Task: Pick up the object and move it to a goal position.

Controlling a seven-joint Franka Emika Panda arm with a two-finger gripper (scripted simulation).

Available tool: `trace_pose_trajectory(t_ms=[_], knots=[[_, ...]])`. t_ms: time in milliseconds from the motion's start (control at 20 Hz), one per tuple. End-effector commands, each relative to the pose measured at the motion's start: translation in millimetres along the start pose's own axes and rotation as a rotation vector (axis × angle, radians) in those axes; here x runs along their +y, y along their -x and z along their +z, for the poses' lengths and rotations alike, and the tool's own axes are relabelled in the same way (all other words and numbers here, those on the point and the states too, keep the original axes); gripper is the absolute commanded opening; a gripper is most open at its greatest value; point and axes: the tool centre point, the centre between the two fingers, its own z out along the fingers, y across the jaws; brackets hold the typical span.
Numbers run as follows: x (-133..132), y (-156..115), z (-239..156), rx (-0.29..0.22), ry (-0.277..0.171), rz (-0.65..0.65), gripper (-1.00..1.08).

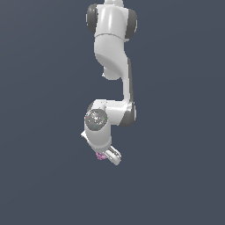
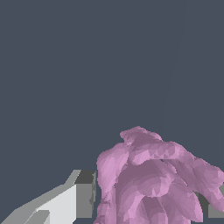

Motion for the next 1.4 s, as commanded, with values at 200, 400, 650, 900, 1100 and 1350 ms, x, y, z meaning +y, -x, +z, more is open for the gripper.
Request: trace_pose_trajectory(t_ms=[200, 400, 650, 900, 1100, 1350], knots=[[6, 2, -9, 0.000, 0.000, 0.000, -1.00], [16, 6, -21, 0.000, 0.000, 0.000, -1.00], [34, 12, -45, 0.000, -0.001, 0.000, -1.00], [60, 22, -79, 0.000, -0.001, 0.000, -1.00], [83, 30, -110, -0.001, -0.002, 0.000, -1.00], [109, 39, -146, -0.001, -0.002, 0.000, -1.00]])
